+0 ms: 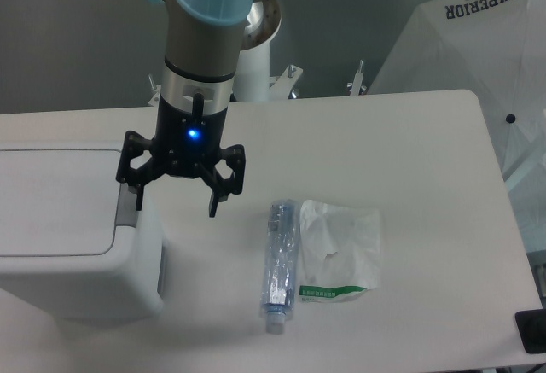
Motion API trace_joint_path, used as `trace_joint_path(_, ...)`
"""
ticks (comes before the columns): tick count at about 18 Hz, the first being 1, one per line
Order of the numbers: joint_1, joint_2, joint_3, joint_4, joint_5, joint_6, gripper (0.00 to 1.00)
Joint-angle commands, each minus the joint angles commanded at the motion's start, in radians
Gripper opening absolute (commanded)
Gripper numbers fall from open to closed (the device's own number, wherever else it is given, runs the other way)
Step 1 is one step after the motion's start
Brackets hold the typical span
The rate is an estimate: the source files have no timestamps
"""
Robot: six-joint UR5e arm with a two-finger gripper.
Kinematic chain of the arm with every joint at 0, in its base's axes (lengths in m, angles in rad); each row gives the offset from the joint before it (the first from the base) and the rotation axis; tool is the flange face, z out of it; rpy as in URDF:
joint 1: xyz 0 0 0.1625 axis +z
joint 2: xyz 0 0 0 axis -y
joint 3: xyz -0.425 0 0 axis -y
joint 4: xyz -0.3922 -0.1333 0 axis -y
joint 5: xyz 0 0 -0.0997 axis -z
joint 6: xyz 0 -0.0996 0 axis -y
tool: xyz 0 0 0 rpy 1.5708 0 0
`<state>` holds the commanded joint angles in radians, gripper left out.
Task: Open the trash can
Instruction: 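Lower the gripper fingers onto the edge of the trash can lid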
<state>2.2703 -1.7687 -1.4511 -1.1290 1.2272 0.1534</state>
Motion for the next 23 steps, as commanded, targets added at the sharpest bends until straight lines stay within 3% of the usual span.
trace_joint_path(23,-0.011,-0.003,-0.025,0.002,0.003,0.003,1.0)
